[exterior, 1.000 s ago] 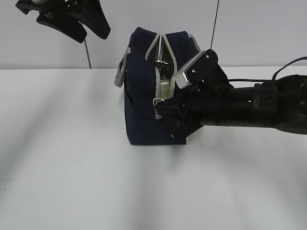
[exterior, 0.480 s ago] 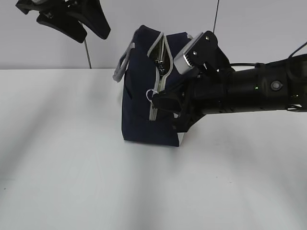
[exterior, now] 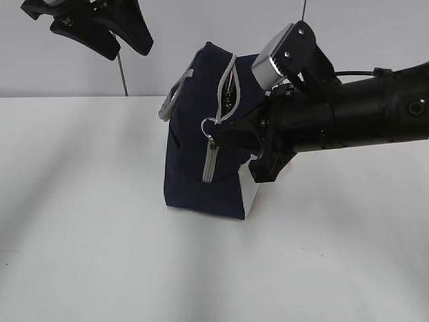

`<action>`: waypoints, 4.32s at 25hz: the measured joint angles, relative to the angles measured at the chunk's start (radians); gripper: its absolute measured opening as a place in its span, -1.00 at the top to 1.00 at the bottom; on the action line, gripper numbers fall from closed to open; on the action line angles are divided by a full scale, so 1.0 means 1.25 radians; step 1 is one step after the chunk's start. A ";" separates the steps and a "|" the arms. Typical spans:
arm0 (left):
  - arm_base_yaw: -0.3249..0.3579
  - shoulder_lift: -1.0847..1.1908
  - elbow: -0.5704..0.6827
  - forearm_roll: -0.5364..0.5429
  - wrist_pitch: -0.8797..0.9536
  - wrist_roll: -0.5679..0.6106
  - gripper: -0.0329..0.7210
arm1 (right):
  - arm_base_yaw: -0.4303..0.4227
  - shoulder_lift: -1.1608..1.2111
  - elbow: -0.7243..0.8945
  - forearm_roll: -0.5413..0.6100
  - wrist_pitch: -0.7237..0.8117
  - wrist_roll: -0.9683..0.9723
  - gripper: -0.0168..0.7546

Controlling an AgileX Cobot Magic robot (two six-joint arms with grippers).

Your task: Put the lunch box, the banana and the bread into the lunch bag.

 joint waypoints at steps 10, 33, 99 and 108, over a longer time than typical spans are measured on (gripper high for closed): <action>0.000 0.000 0.000 0.001 0.000 0.000 -0.18 | -0.004 0.000 -0.009 0.011 0.013 -0.009 1.00; 0.000 0.028 0.000 -0.013 -0.001 0.031 -0.16 | -0.034 0.051 -0.152 0.010 0.034 0.021 1.00; 0.141 0.066 0.240 -0.489 -0.119 0.646 -0.05 | -0.139 0.180 -0.326 -0.012 -0.145 0.262 1.00; 0.141 0.096 0.240 -0.515 -0.117 0.657 -0.05 | -0.139 0.180 -0.369 -0.034 -0.168 0.301 1.00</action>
